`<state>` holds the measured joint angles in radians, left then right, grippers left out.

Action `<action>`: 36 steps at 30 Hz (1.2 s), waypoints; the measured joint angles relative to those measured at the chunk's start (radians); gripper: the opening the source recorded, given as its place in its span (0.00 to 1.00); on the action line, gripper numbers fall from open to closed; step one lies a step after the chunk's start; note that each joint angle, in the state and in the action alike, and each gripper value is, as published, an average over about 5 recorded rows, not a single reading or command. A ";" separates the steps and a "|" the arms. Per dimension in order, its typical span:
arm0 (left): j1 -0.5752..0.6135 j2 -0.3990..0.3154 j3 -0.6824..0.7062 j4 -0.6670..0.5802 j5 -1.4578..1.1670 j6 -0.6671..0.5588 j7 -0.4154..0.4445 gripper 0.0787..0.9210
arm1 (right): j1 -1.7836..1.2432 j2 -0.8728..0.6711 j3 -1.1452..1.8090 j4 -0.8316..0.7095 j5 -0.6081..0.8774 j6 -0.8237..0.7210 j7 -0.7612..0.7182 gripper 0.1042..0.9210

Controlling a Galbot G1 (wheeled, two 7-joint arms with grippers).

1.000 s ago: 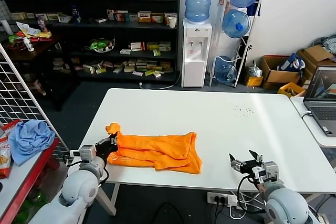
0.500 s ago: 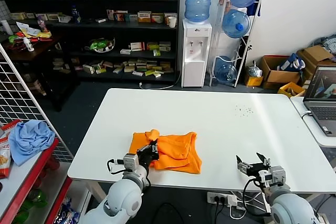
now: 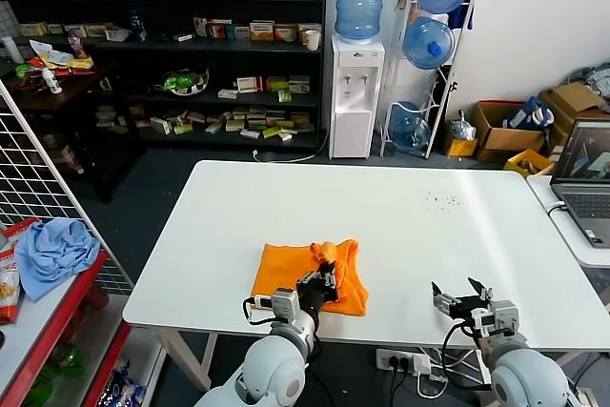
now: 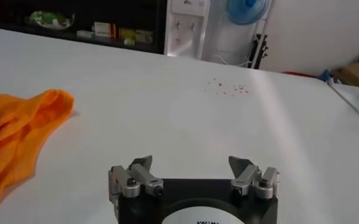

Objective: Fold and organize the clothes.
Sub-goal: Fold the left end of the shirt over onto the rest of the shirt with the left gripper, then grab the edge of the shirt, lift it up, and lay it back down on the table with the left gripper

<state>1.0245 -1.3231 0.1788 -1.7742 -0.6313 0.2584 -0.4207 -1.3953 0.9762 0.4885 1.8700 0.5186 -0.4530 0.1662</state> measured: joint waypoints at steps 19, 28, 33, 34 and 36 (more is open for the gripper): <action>0.041 0.047 -0.078 -0.001 -0.021 -0.120 0.051 0.83 | 0.051 -0.002 -0.053 -0.012 -0.008 -0.011 0.000 0.88; 0.099 0.157 -0.181 -0.005 0.000 -0.129 0.079 0.88 | 0.070 -0.004 -0.070 -0.022 -0.008 -0.009 -0.007 0.88; 0.104 0.203 -0.229 0.017 -0.045 -0.091 0.125 0.88 | 0.069 -0.005 -0.069 -0.022 -0.007 -0.008 -0.009 0.88; 0.103 0.210 -0.237 0.024 -0.058 -0.079 0.137 0.88 | 0.067 -0.006 -0.068 -0.022 -0.007 -0.007 -0.010 0.88; 0.100 0.221 -0.252 0.039 -0.084 -0.054 0.163 0.88 | 0.064 -0.008 -0.065 -0.022 -0.006 -0.006 -0.011 0.88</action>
<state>1.1249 -1.1026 -0.0730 -1.7355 -0.7155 0.2045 -0.2580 -1.3312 0.9683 0.4230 1.8479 0.5126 -0.4590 0.1550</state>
